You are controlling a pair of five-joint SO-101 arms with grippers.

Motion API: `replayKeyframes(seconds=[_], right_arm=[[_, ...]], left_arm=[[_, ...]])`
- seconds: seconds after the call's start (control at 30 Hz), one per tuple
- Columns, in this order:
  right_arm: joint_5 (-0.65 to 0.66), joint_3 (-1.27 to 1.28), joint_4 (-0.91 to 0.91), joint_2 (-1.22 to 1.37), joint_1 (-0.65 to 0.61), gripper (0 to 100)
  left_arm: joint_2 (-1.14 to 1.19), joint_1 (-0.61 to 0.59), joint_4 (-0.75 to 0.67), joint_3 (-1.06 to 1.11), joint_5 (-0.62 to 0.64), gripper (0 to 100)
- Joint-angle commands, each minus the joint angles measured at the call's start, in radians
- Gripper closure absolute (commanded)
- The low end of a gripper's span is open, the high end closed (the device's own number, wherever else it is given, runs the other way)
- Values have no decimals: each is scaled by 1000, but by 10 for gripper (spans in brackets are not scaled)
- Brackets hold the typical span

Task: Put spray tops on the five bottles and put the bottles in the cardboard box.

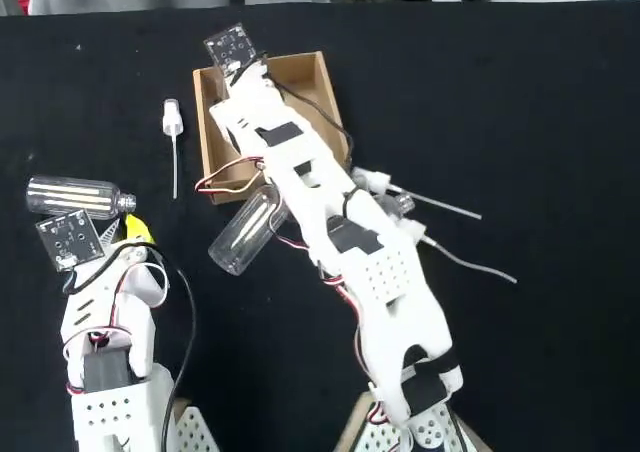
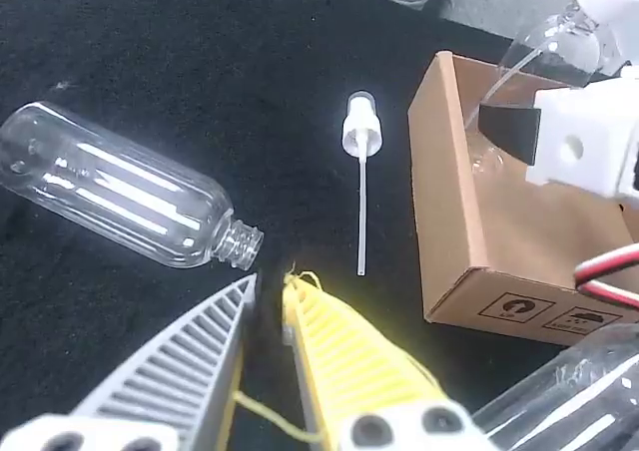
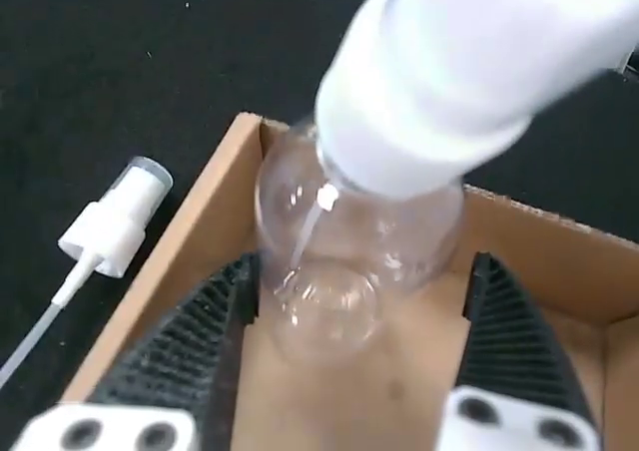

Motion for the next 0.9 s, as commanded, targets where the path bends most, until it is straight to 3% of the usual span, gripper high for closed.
replayKeyframes(seconds=[0.0,0.87], right_arm=[[-6,-110,60,-24,-37,718],[-3,-288,500,-24,-29,719]], left_arm=[[-9,1,-23,24,-8,964],[-9,-1,-25,24,-8,964]])
